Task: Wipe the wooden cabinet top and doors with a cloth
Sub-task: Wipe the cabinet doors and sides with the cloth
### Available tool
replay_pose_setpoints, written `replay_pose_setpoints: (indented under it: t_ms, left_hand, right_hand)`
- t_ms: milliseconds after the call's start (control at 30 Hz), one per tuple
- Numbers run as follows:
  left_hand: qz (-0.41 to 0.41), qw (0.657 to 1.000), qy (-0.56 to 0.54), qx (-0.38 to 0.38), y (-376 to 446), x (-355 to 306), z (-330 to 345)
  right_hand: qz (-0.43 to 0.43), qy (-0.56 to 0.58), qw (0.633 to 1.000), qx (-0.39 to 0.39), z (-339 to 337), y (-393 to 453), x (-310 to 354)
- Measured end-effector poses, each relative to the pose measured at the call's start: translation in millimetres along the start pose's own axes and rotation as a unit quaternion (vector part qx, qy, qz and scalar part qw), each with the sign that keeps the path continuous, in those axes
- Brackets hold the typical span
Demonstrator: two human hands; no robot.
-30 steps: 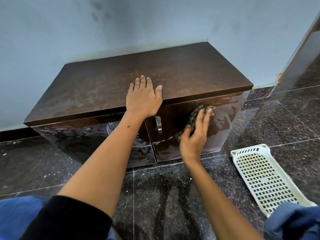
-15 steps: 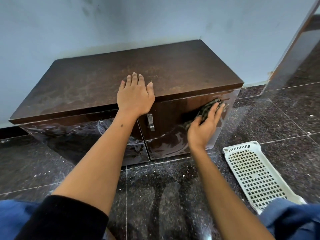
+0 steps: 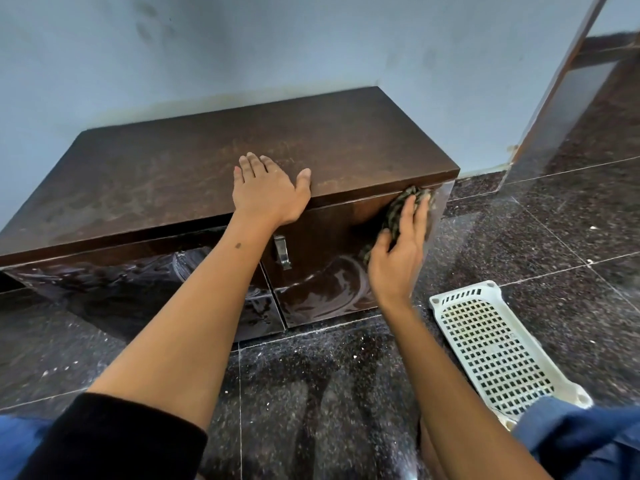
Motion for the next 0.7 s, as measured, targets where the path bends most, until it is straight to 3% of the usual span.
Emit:
replay_pose_setpoints:
  t_ms: [100,233,367,433,567,700]
  left_hand:
    - [0.026,0.999,-0.014,0.018,6.2,-21.0,-1.1]
    - [0.046,0.999,-0.014,-0.004,8.7,-29.8,2.1]
    - [0.047,0.999,-0.018,-0.019,8.5,-27.4,3.9]
    - [0.050,0.998,-0.019,-0.023,8.4,-26.5,3.1]
    - [0.053,0.998,-0.018,-0.033,7.3,-26.6,4.5]
    - [0.053,0.998,-0.021,-0.037,8.3,-26.8,4.4]
  right_hand:
    - [-0.010,0.023,1.000,0.003,-2.9,-2.0,-2.0]
    - [0.094,0.048,0.993,-0.059,-15.9,18.2,-21.7]
    - [0.006,0.032,0.998,-0.056,-10.2,16.6,-7.2]
    - [0.015,0.045,0.998,-0.043,-6.2,10.3,-9.9]
    - [0.097,0.064,0.989,-0.088,-13.1,20.7,-19.4]
    - [0.010,0.033,0.996,-0.084,-13.9,23.6,-6.9]
Point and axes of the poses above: each hand's wrist, its own y-axis towards the middle knuckle, its own z-axis out of the palm, x = y × z, the point moved 5 cm from there along y, towards the middle knuckle
